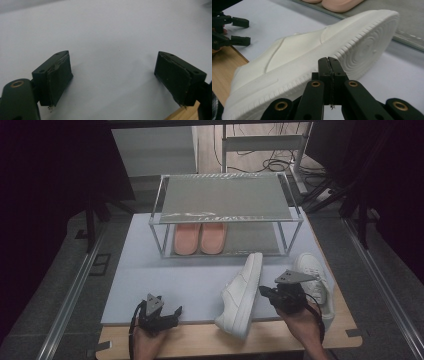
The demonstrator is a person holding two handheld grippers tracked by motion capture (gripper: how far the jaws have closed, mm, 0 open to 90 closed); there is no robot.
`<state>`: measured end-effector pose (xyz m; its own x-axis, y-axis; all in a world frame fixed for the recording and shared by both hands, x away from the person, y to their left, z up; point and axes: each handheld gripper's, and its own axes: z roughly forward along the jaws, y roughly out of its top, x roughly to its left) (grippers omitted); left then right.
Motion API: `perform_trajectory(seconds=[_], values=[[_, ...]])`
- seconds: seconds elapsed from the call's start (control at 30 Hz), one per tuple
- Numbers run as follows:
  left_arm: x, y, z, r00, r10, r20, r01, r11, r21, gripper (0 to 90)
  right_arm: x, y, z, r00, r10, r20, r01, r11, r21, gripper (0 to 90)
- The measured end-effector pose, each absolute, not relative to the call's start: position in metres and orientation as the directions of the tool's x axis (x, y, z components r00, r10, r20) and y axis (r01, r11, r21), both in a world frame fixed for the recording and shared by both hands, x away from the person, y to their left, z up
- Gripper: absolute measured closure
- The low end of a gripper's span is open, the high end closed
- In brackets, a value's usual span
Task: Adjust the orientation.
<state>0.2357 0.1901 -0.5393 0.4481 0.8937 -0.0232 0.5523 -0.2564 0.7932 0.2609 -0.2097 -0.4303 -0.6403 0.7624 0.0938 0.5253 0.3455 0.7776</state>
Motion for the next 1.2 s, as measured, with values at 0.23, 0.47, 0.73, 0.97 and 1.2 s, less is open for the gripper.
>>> perform_trajectory(seconds=[0.23, 0.47, 0.73, 0.97, 1.2], values=[[0.236, 0.19, -0.539, 0.447, 0.894, -0.024, 0.553, -0.256, 0.793, 13.9, 0.264, -0.194, -0.432, -0.663, 0.743, 0.092, 0.512, 0.36, 0.78, 89.8], [0.236, 0.19, -0.539, 0.447, 0.894, -0.024, 0.553, -0.256, 0.793, 13.9, 0.267, -0.187, -0.436, -0.662, 0.745, 0.082, 0.509, 0.368, 0.778, 89.8], [0.236, 0.19, -0.539, 0.447, 0.894, -0.024, 0.552, -0.255, 0.794, 13.9, 0.263, -0.192, -0.439, -0.658, 0.749, 0.078, 0.511, 0.368, 0.777, 90.0], [0.235, 0.19, -0.539, 0.448, 0.894, -0.022, 0.552, -0.258, 0.793, 13.9, 0.255, -0.2, -0.441, -0.65, 0.756, 0.08, 0.516, 0.361, 0.777, 90.0], [0.235, 0.19, -0.539, 0.448, 0.894, -0.023, 0.552, -0.257, 0.793, 13.9, 0.249, -0.209, -0.441, -0.636, 0.767, 0.08, 0.526, 0.356, 0.773, 90.0]])
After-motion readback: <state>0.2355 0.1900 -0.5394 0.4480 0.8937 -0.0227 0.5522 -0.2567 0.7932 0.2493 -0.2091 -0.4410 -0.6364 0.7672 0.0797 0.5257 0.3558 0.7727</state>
